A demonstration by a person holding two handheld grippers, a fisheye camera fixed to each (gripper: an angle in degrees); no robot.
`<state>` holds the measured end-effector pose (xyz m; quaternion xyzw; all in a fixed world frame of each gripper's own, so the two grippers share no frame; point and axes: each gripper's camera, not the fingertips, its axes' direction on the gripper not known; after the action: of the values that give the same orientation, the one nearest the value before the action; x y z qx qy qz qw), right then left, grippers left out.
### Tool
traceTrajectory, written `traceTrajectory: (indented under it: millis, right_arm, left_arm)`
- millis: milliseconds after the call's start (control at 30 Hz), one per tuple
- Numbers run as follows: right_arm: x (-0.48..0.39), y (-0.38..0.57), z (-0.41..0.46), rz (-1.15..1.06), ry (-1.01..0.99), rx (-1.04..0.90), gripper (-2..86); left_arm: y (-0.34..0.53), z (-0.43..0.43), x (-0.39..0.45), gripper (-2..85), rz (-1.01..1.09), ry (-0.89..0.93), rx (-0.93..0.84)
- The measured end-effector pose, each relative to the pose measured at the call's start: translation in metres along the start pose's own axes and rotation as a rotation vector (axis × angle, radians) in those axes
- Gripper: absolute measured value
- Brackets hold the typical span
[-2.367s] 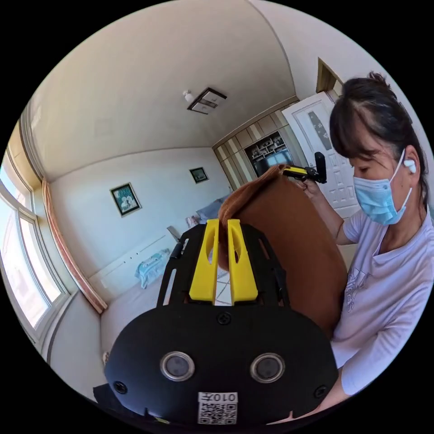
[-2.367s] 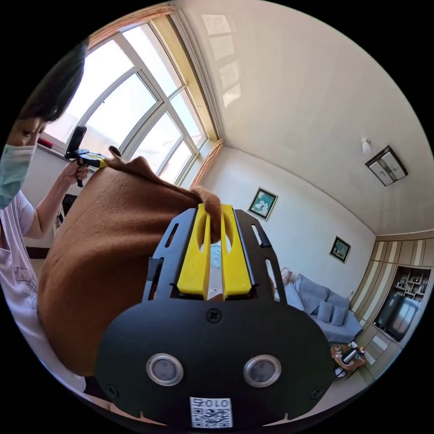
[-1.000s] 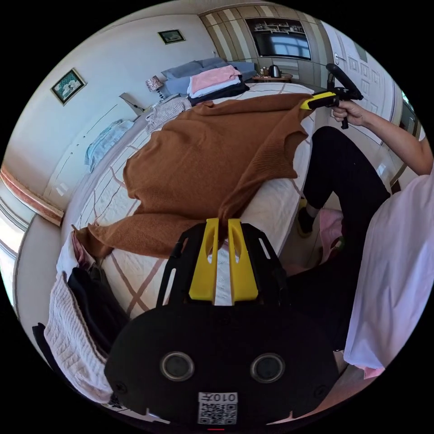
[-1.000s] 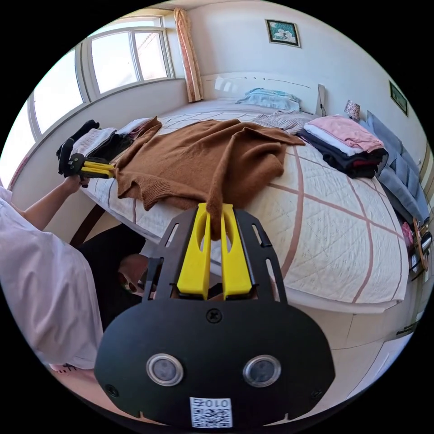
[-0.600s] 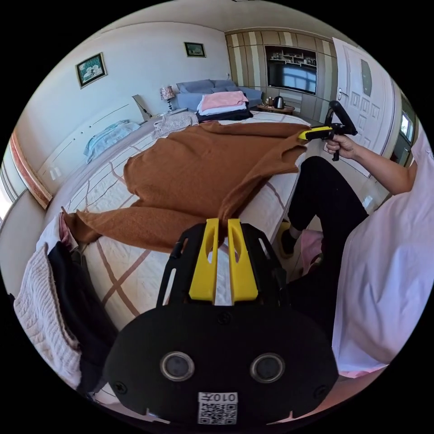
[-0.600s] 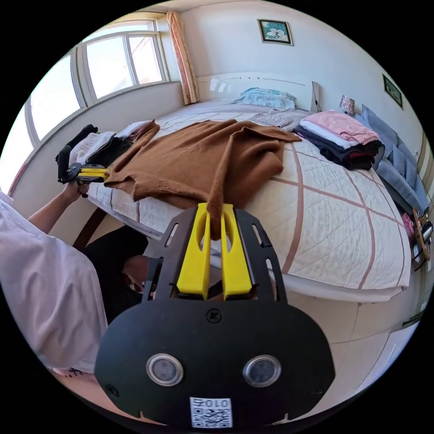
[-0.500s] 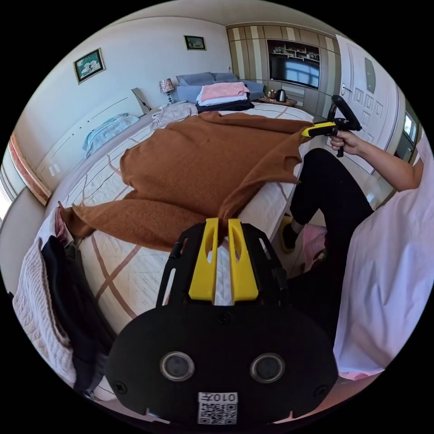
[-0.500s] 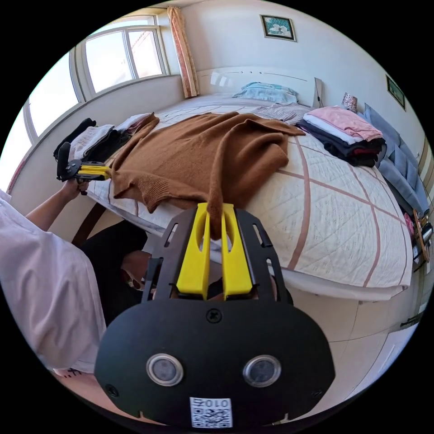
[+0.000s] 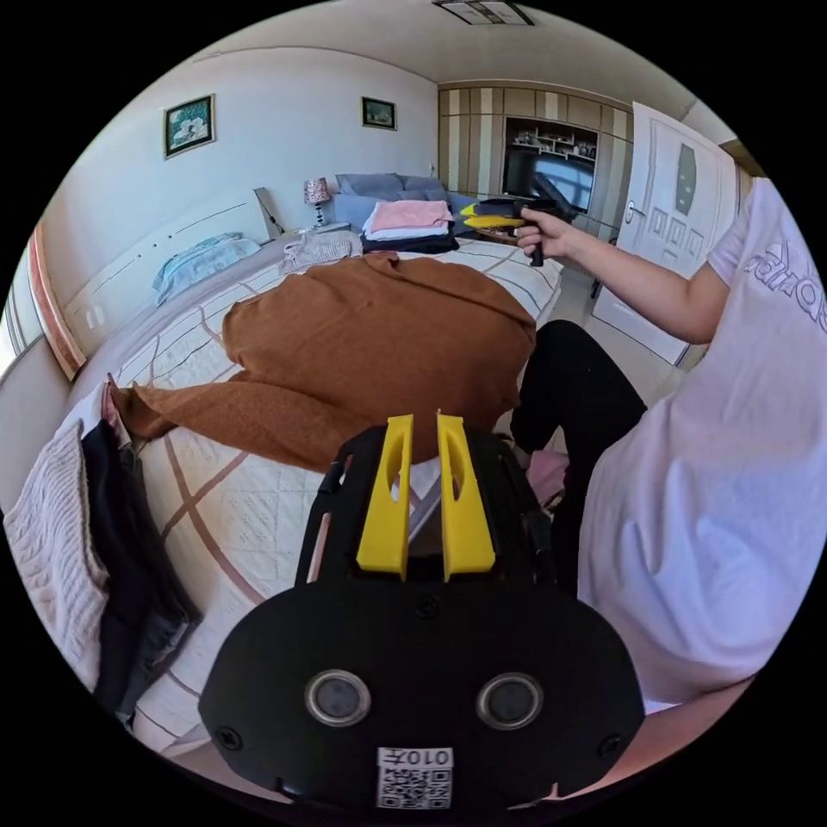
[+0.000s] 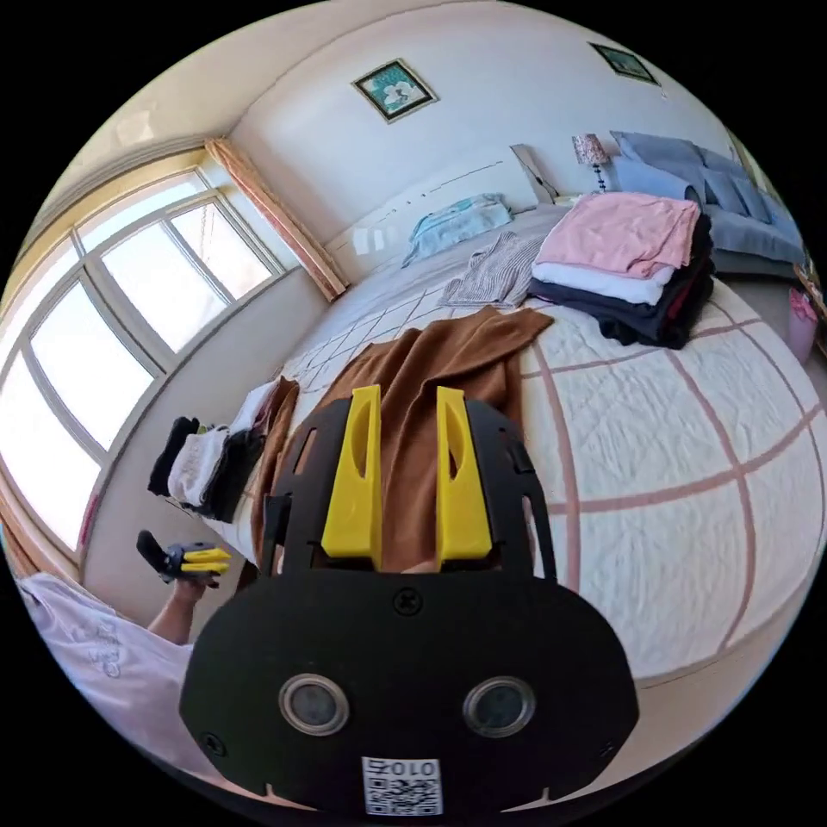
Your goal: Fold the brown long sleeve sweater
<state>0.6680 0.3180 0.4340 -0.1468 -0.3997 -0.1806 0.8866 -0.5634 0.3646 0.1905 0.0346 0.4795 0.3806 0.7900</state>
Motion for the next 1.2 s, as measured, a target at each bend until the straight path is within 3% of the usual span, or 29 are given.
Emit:
traceTrajectory:
  millis: [267,467,567,767,933,1100,1200]
  right_arm:
    - [0.1,-0.05,0.122,0.348,-0.03,-0.227,9.3]
    - [0.126,-0.047,0.122,0.396,-0.055,-0.138,4.7]
    - [0.138,-0.046,0.086,0.391,-0.03,-0.07,3.7]
    - [0.166,-0.005,-0.091,0.293,0.123,0.154,3.4]
    - [0.217,0.081,-0.238,0.4,0.332,0.262,3.5]
    - [0.264,0.151,-0.288,0.489,0.423,0.223,3.4]
    - [0.281,0.168,-0.29,0.497,0.479,0.123,3.5]
  left_arm:
    - [0.027,-0.041,0.002,2.3,-0.074,-0.105,-0.028]
    - [0.038,-0.046,-0.01,1.2,-0.127,-0.099,-0.028]
    - [0.026,-0.04,-0.019,0.9,-0.122,-0.056,0.005]
    - [0.006,-0.022,-0.033,0.8,-0.11,-0.012,0.014]
    - [-0.008,0.002,-0.038,0.7,-0.106,0.062,0.02]
    - [-0.026,0.021,-0.034,0.9,-0.102,0.153,0.044]
    - [-0.032,0.028,-0.032,1.3,-0.103,0.114,0.002]
